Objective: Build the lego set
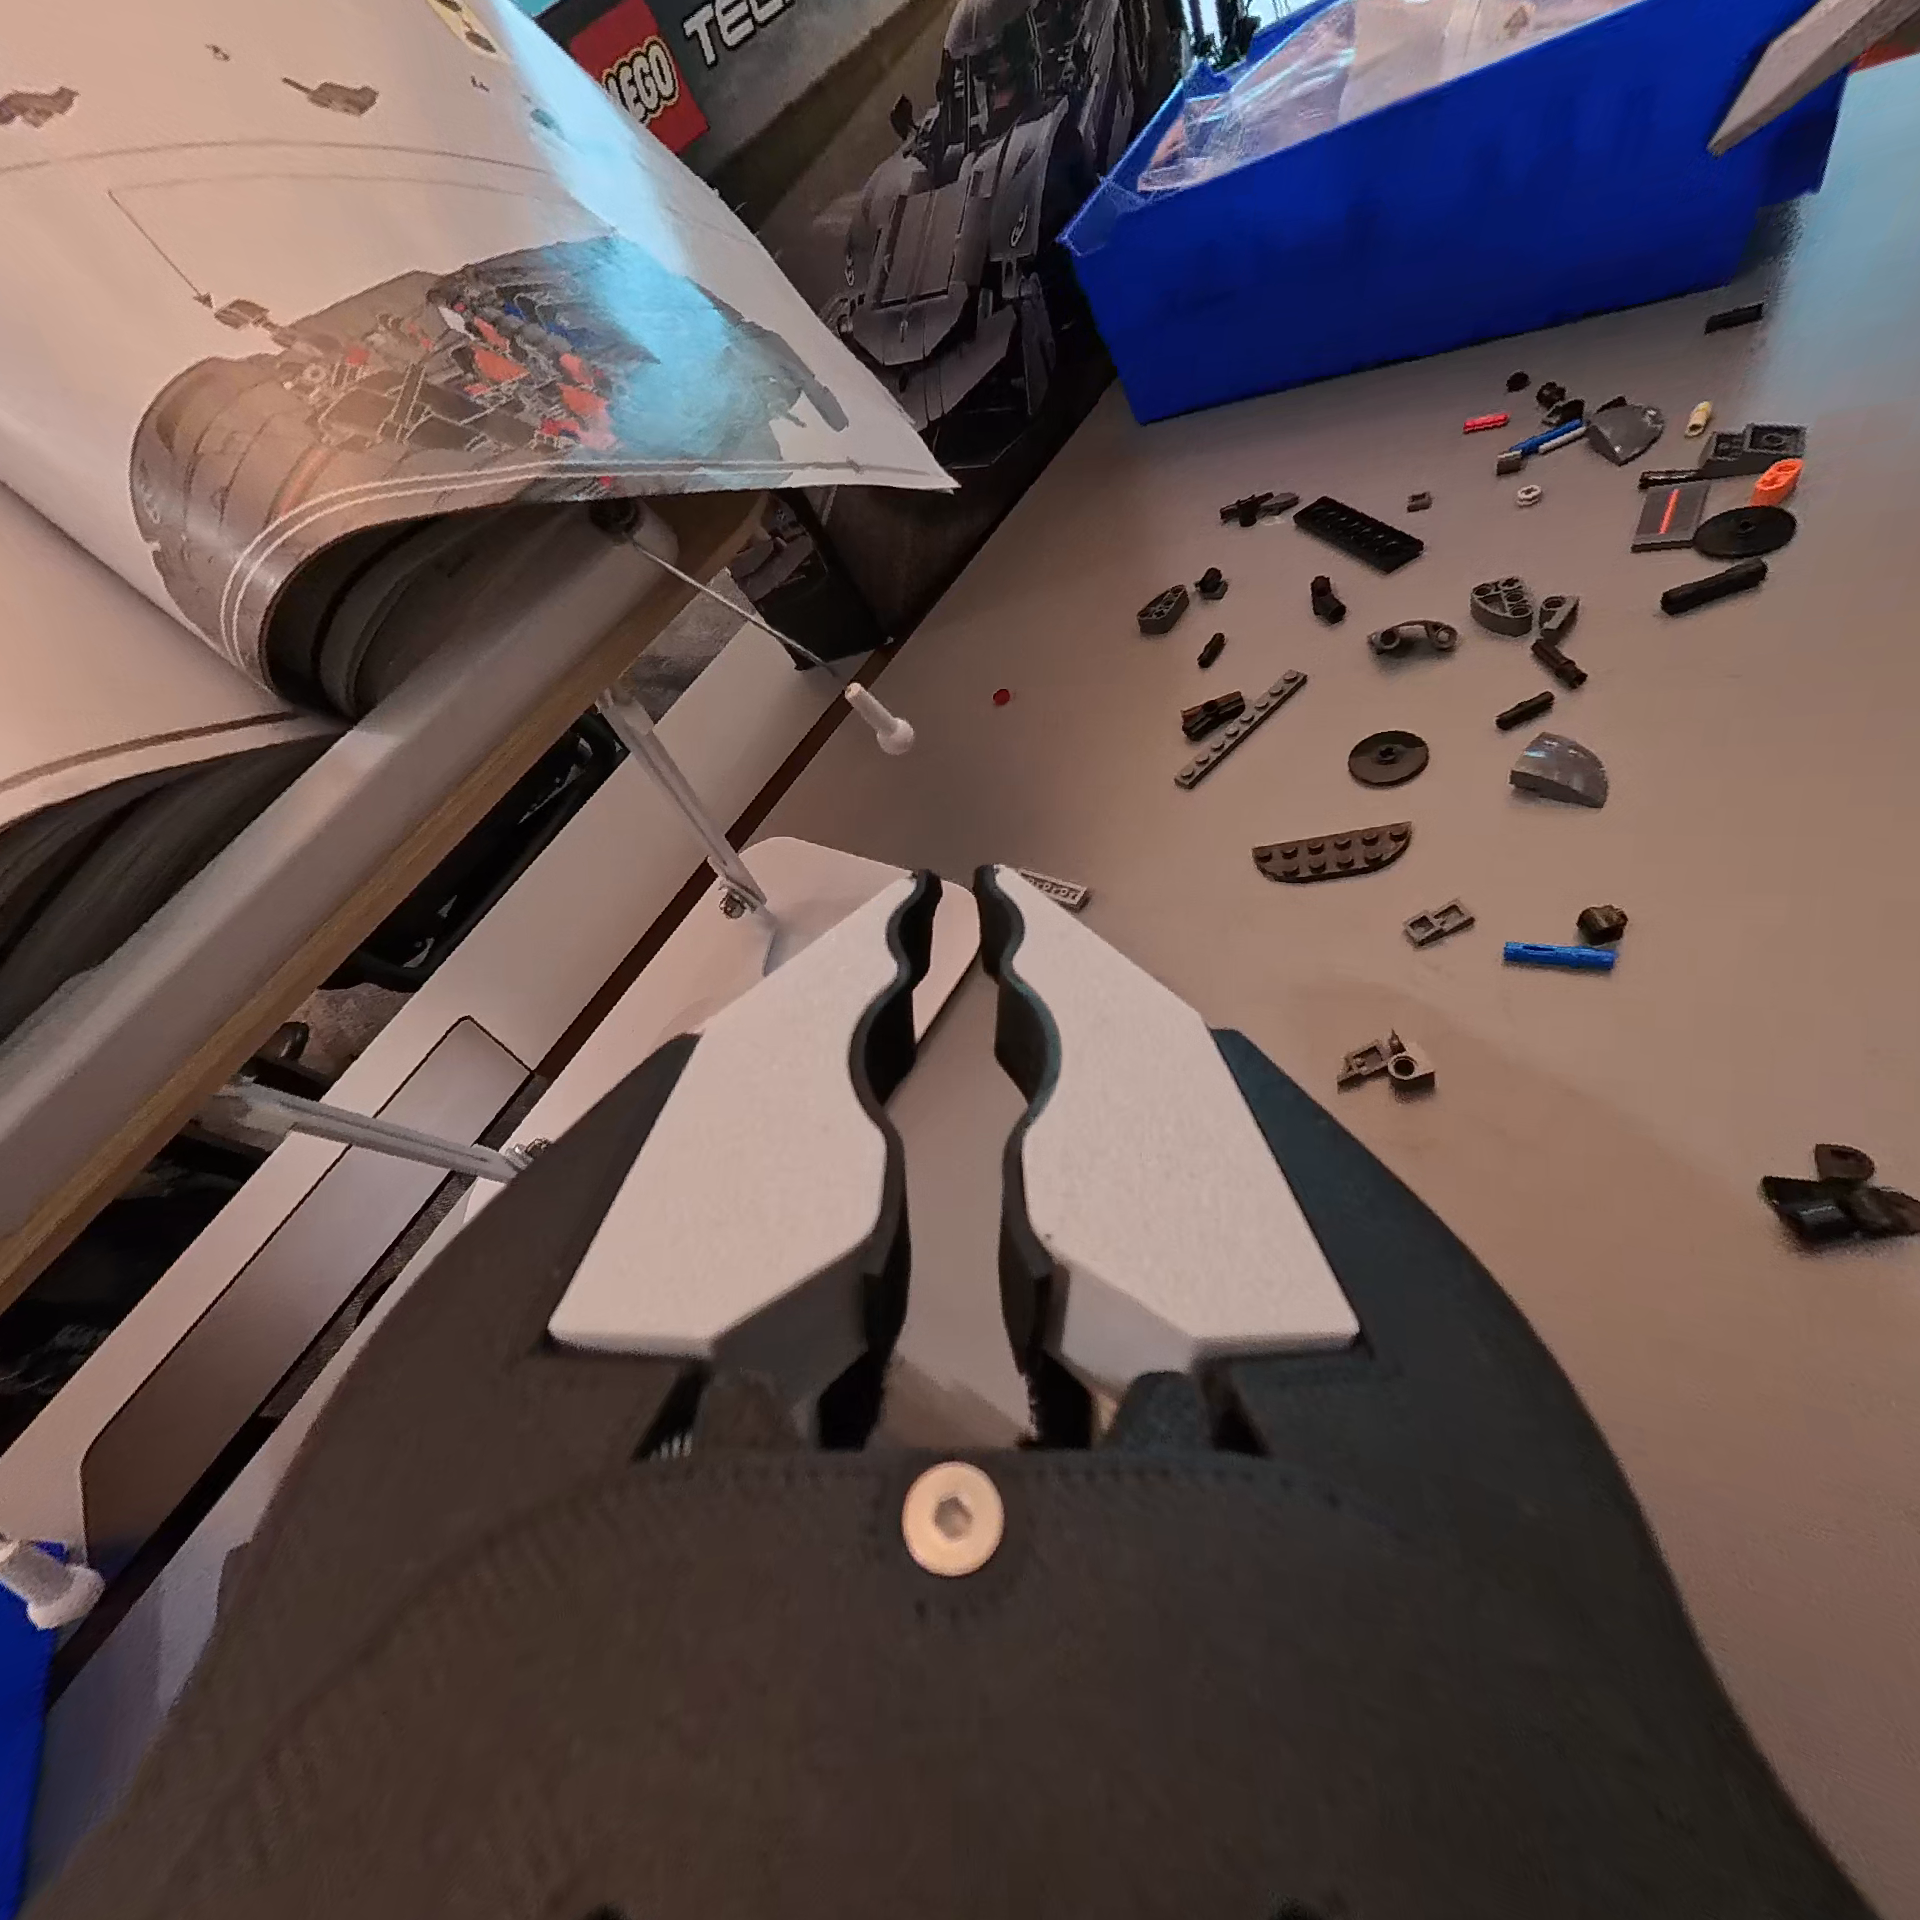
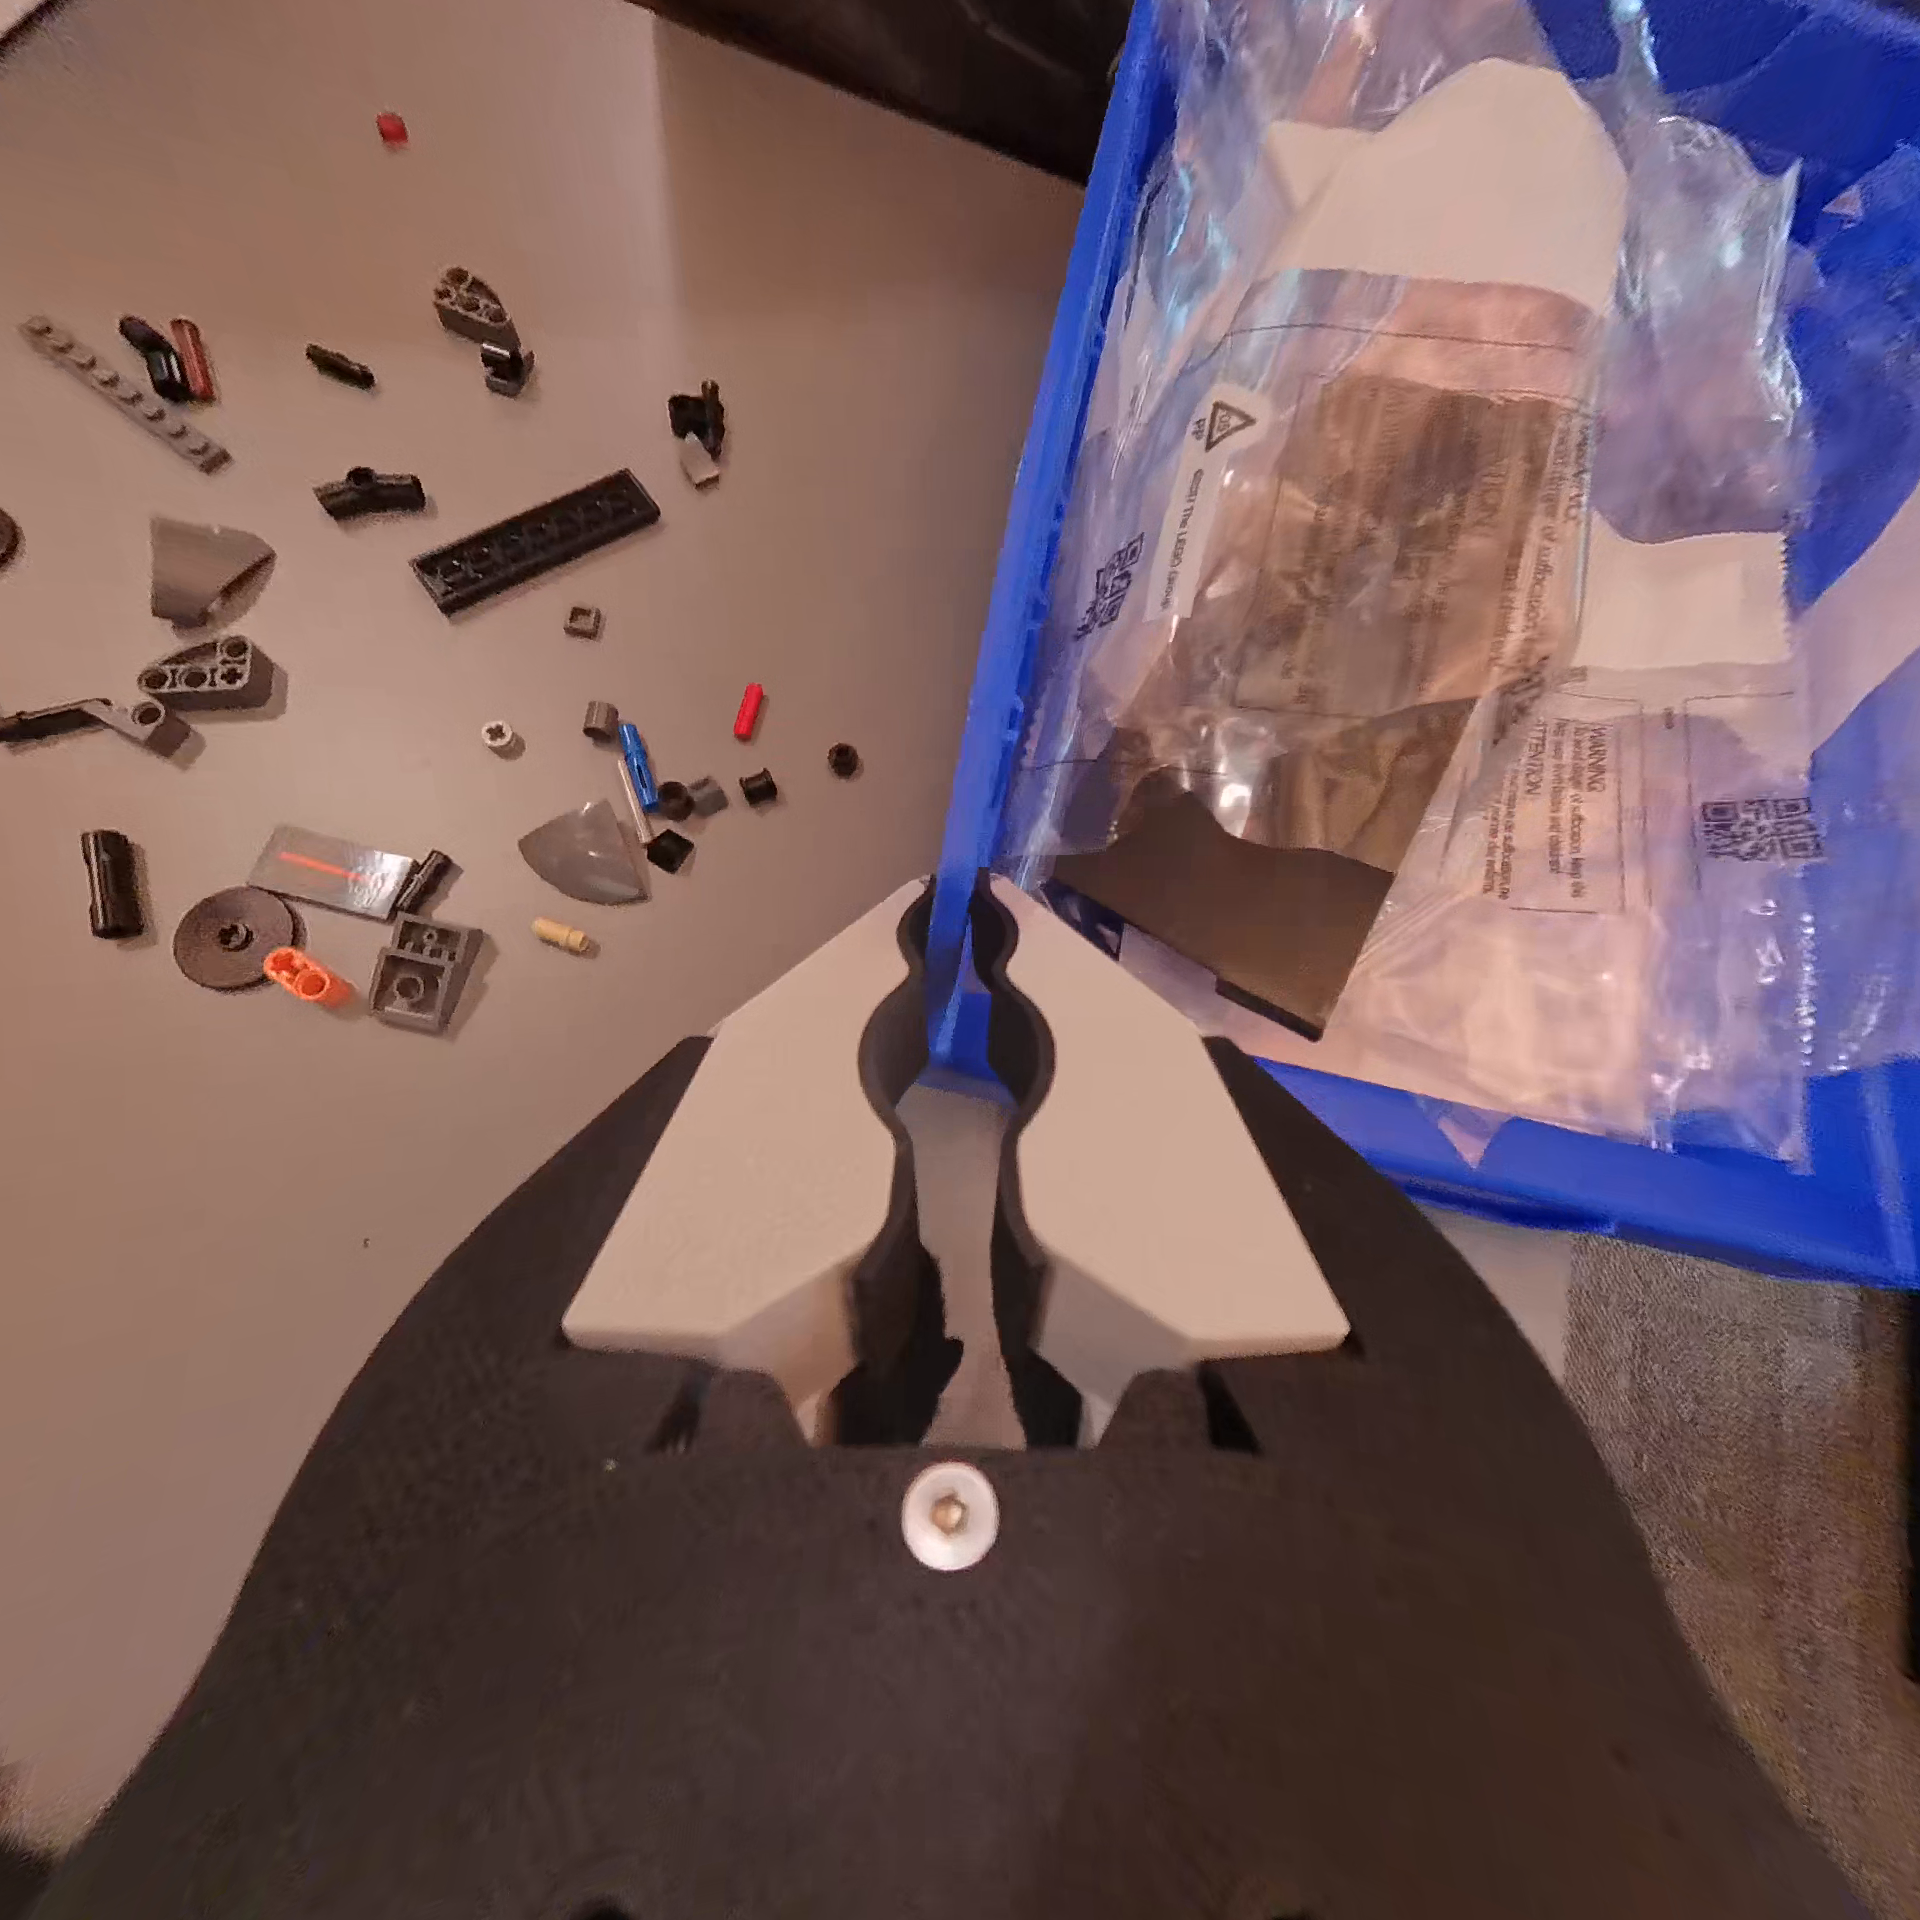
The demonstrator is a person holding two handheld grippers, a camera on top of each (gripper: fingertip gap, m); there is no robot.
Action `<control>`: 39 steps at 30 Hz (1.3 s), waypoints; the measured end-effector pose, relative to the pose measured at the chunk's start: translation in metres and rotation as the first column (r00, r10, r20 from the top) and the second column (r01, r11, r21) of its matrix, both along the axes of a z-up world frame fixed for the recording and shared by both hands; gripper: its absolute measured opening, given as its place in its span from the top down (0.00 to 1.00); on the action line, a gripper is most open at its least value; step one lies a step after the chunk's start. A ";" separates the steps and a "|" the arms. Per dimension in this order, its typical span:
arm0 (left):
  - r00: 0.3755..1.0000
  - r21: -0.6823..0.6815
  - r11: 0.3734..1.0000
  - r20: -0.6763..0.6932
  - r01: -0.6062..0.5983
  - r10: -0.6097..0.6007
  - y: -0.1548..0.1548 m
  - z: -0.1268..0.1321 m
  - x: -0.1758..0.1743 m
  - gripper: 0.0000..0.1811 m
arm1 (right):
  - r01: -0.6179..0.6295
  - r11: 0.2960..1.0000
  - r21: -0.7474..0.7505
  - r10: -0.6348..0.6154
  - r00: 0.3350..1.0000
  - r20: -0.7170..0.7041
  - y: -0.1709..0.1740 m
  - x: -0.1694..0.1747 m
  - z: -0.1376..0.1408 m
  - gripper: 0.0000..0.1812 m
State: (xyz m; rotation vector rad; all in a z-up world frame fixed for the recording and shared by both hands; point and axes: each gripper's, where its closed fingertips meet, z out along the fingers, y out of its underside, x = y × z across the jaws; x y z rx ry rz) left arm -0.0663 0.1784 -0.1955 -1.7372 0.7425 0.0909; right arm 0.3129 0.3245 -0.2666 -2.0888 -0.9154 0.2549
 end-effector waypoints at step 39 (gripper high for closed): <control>0.998 0.046 0.999 -0.064 0.027 -0.024 -0.010 0.014 0.007 0.96 | -0.637 0.730 -0.247 0.678 0.721 0.145 -0.232 -0.154 -0.052 0.97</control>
